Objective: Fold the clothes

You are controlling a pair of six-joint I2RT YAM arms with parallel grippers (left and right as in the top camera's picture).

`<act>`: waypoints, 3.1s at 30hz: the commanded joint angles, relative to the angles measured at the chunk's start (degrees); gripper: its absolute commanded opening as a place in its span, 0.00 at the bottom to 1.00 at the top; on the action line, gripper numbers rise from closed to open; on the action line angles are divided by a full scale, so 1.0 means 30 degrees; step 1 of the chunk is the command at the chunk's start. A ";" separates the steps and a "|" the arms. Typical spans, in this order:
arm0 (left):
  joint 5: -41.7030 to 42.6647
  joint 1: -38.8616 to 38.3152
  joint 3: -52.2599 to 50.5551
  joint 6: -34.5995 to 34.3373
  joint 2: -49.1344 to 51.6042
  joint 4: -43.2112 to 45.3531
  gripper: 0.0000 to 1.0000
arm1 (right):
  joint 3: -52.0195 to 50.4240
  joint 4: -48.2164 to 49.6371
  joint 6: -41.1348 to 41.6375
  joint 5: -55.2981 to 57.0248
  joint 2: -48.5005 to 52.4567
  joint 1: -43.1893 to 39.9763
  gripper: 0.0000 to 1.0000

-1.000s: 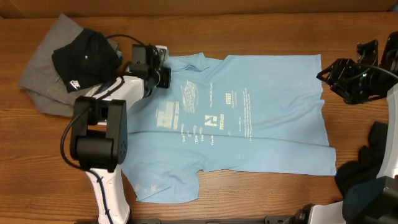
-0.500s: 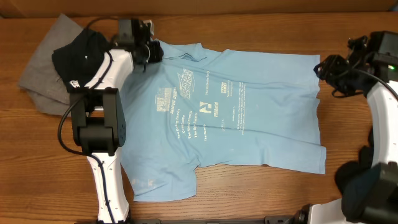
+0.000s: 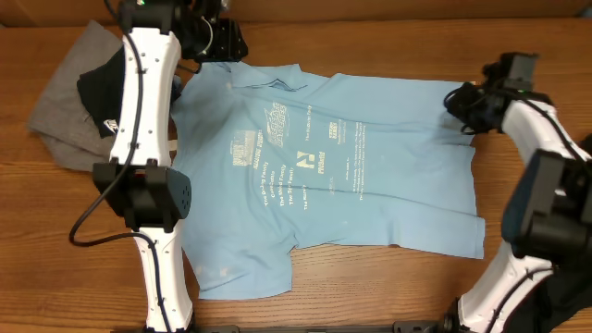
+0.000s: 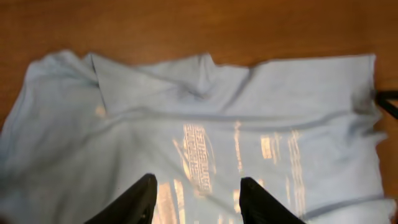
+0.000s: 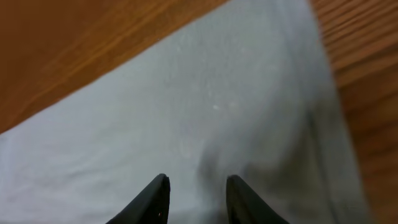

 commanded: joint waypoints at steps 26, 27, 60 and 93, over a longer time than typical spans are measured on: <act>-0.4976 -0.0554 0.5610 0.0823 -0.3031 -0.5406 0.44 | 0.5093 0.1421 0.1035 -0.0648 0.2229 -0.2186 0.42; -0.5282 -0.0554 0.5610 0.0772 -0.3249 -0.5406 0.44 | 0.5129 0.1100 0.0758 -0.0882 0.1530 -0.2178 0.44; -0.3650 -0.3912 -2.2637 -0.2958 -1.5773 -0.0976 0.59 | 0.4065 -1.5803 0.0889 -0.1180 -1.1599 -0.2178 0.72; -0.3519 -1.4171 -3.0039 -0.5938 -0.8204 0.4313 0.24 | 0.3920 -1.5868 0.0925 -0.1093 -1.0389 -0.2178 0.74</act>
